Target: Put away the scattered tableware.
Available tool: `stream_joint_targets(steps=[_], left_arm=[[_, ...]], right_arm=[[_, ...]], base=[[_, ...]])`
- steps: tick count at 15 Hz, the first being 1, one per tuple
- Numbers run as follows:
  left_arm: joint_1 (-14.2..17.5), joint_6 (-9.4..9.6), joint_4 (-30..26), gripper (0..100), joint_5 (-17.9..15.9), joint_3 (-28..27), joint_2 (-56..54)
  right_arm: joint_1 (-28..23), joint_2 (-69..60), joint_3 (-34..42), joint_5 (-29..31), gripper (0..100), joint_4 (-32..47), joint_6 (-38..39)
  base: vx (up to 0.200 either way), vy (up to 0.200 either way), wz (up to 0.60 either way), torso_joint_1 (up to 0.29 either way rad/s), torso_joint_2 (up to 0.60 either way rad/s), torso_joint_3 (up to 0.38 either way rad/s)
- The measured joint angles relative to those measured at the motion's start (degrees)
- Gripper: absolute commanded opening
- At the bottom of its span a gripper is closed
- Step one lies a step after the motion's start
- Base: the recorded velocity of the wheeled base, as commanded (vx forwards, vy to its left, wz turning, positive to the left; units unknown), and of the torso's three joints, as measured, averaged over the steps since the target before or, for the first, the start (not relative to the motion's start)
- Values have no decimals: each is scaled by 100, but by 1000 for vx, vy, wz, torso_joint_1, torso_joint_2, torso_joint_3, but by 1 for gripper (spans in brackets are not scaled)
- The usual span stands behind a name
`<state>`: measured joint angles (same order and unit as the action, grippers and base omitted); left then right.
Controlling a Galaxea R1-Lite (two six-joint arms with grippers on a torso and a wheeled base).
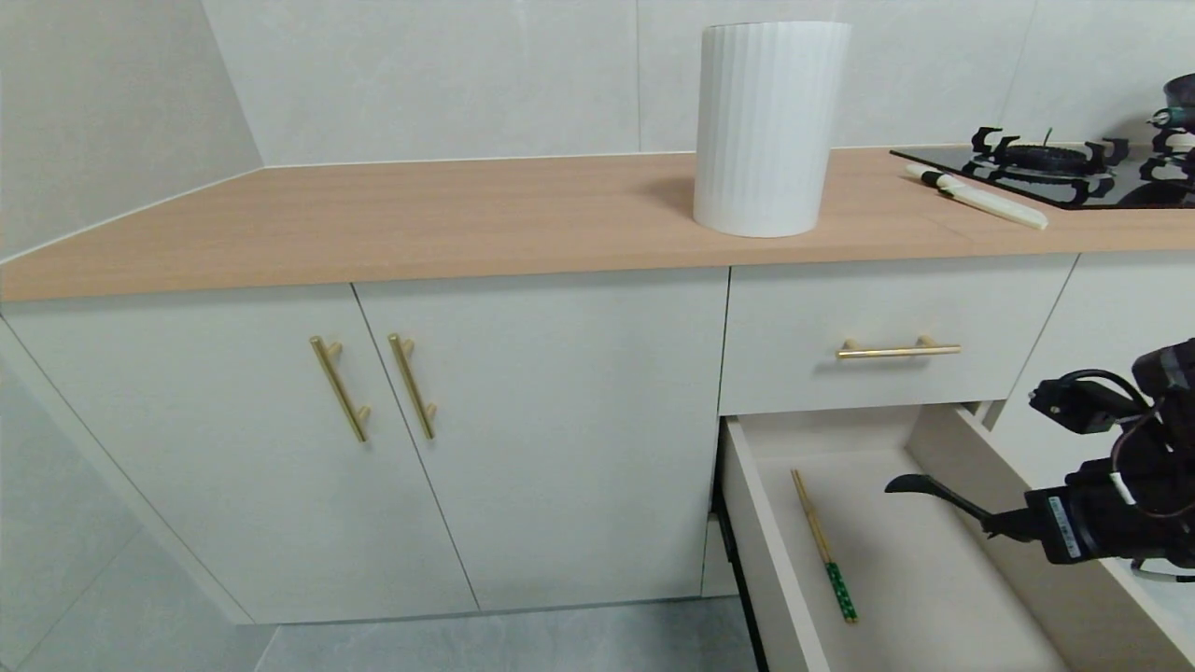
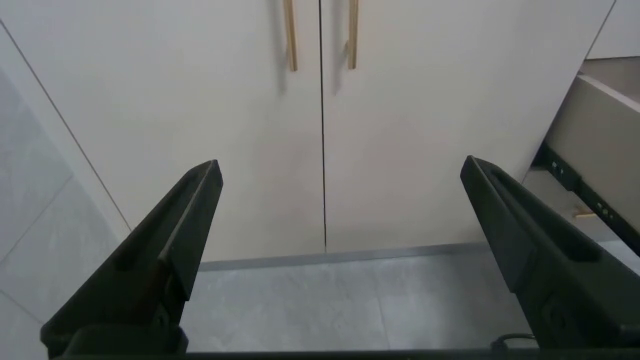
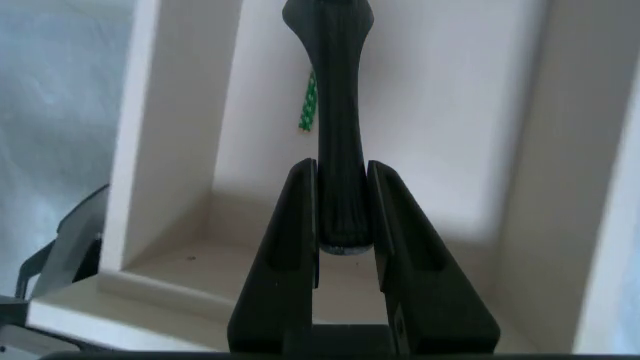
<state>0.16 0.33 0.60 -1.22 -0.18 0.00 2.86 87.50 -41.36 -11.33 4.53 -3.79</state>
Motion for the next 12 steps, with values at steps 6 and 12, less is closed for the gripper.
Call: stream_joint_targets(steps=[6, 12], left_arm=[[0, 0, 0, 100, 0, 0, 0], [0, 2, -2, 100, -1, 0, 0]], right_arm=[[0, 1779, 116, 189, 0, -1671, 592], [30, 3044, 385, 323, 0, -3458, 738]], base=[[0, 0, 0, 0, 0, 0], [0, 0, 0, 0, 0, 0]])
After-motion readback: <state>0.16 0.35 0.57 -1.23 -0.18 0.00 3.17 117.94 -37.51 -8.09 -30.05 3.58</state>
